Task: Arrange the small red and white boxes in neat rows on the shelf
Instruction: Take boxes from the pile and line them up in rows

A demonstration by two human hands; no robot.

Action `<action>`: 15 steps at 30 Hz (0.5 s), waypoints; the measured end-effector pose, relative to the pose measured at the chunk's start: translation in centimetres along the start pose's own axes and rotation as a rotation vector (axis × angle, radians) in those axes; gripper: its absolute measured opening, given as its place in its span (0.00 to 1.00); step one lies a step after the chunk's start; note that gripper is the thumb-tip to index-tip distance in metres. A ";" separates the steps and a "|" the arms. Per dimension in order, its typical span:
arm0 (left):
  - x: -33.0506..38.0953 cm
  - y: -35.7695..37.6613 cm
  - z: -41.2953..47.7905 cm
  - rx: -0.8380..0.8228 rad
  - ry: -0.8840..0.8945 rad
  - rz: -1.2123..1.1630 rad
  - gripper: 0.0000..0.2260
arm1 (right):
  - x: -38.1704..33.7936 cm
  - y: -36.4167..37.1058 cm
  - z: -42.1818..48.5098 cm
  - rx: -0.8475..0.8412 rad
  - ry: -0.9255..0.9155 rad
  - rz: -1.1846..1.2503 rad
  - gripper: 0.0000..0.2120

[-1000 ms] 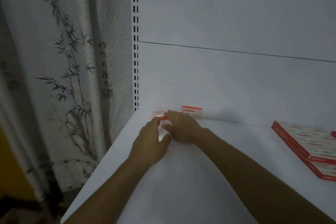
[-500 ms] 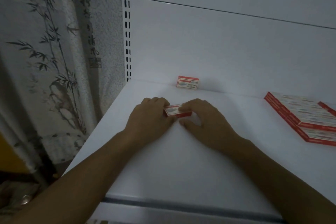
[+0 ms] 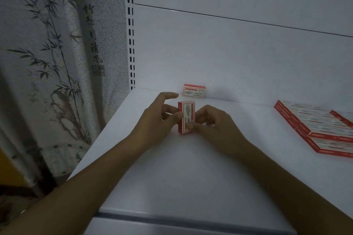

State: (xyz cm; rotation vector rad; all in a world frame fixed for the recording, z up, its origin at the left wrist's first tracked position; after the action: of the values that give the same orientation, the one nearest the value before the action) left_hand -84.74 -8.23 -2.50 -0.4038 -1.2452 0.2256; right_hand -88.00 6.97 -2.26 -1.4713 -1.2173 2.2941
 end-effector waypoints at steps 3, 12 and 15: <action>-0.3 0.3 0.4 -0.023 -0.024 -0.079 0.10 | -0.2 0.5 -0.1 -0.022 -0.002 0.062 0.23; -0.2 1.4 0.2 -0.150 0.008 0.051 0.26 | -0.4 0.5 0.2 -0.067 -0.039 0.260 0.21; -0.5 1.1 0.1 -0.131 0.013 0.109 0.28 | -0.3 0.7 0.0 -0.071 0.012 0.285 0.18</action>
State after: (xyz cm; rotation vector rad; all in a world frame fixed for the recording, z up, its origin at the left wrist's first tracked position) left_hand -84.94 -7.40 -3.35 -0.5864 -1.2307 0.2345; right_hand -87.65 6.41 -2.56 -1.7847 -1.1631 2.4332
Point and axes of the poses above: each hand's wrist, its own z-axis towards the middle knuckle, its own y-axis out of the palm, x = y × z, the point moved 7 cm from there along z, towards the middle knuckle, and after that the axes turned 12 degrees about -x, right-handed, at the moved point
